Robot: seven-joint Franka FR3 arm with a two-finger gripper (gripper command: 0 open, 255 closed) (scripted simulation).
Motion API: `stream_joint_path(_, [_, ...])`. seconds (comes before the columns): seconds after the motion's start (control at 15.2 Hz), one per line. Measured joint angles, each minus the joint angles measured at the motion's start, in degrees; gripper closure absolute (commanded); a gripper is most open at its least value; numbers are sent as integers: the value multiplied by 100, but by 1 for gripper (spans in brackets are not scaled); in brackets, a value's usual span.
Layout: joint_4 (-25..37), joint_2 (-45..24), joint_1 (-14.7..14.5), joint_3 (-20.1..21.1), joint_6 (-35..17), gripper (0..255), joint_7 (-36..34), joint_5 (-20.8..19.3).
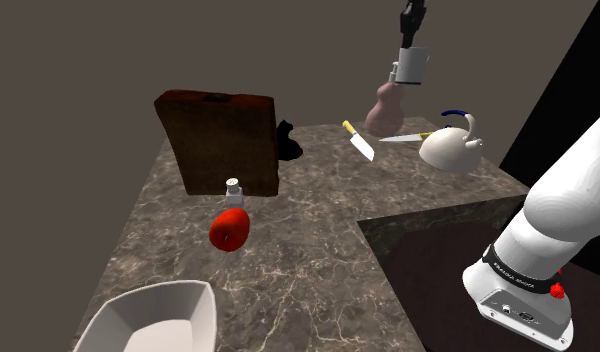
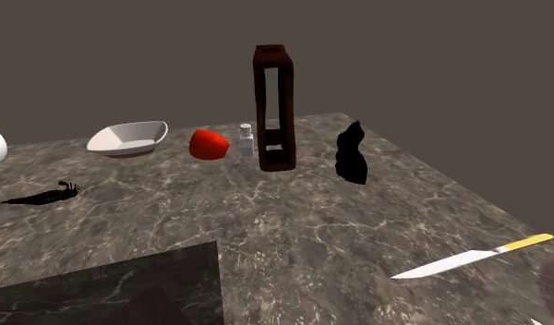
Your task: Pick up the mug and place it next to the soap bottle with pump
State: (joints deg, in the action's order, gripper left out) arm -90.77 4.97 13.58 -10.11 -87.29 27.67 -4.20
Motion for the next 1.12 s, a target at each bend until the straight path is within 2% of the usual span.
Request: stream_joint_path(1.12, [-1641,266,9,-5,-1374,255,-101,-55])
